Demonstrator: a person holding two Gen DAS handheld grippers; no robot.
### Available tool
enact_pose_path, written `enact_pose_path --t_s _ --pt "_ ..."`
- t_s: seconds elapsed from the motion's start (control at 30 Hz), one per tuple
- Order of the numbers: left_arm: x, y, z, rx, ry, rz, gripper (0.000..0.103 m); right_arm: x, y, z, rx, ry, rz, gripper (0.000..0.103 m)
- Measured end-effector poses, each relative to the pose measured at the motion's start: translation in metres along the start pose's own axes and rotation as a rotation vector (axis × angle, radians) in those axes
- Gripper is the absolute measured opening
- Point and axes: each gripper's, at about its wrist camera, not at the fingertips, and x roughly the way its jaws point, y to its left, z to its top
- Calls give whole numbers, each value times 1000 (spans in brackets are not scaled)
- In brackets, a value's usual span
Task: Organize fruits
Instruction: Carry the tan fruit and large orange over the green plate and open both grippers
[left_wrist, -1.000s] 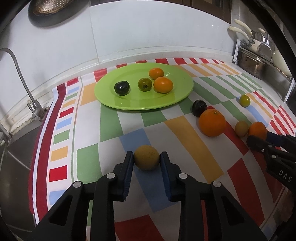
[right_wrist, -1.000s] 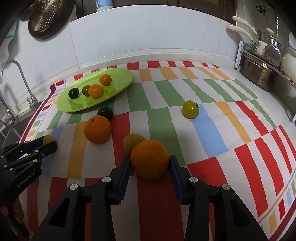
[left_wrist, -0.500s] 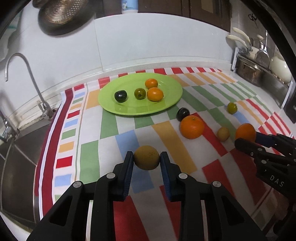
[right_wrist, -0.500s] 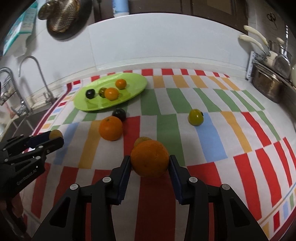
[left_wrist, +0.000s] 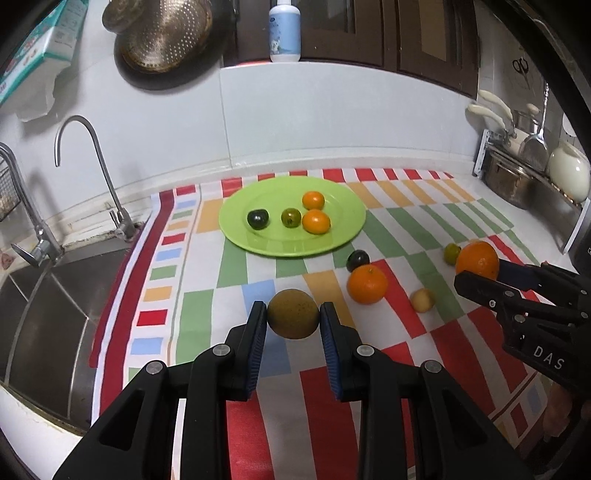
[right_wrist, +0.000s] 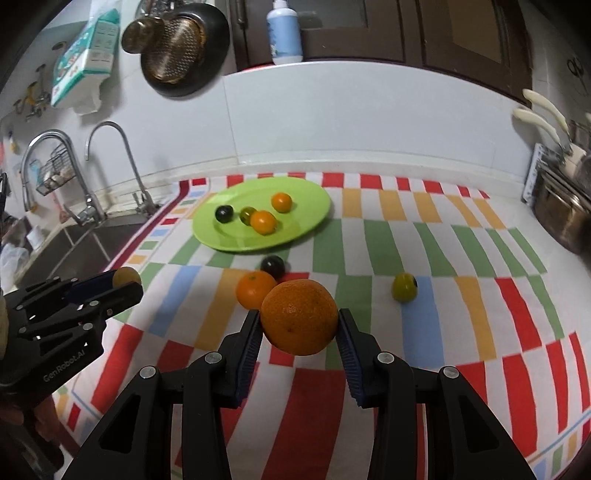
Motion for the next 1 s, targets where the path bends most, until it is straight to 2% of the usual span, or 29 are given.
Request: enact_pose_path --t_s 0.47,0.73,1.0 --pt "-11 12 44 -20 -76 -4 29 -6 16 51 -55 -79 82 42" --pt "6 23 76 -15 -72 -21 29 12 19 93 -73 -101 109 42" --pt "31 32 104 -6 -57 -31 29 39 23 130 -94 -86 144 42"
